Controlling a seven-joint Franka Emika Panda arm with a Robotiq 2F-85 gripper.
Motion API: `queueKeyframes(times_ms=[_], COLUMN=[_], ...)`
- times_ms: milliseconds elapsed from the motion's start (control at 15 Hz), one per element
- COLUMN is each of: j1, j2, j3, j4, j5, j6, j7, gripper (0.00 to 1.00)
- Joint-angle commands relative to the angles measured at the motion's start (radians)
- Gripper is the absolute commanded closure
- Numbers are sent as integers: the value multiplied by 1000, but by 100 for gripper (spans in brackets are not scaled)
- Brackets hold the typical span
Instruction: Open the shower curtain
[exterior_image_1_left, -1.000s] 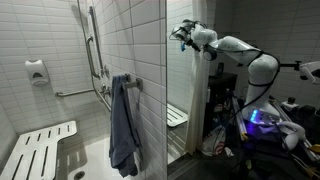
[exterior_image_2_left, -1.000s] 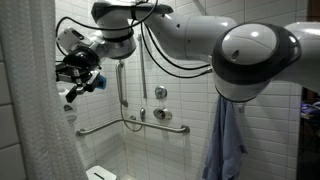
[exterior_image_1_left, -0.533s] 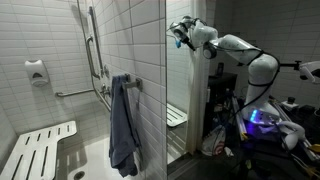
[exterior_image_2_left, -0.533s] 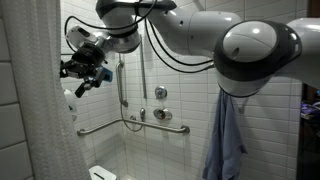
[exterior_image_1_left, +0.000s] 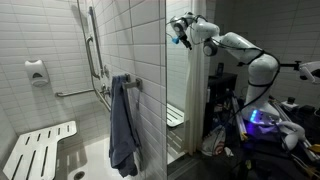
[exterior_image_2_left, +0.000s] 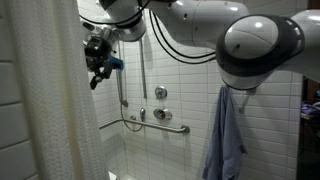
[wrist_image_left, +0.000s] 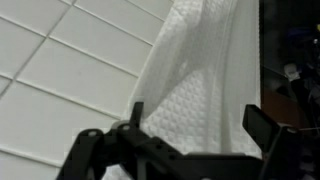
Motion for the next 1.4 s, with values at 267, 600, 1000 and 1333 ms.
queueKeyframes(times_ms=[267,600,1000,1333], j1=[13,16,36,64], j2=[-78,-111,-154,-189], j3=[-77,-109,-167,-239], j4=[-12,-12,-9,-17], j5=[-107,-153,-240,-359], j6=[4,6,34,57], j7=[159,277,422,561], gripper=[0,0,0,0])
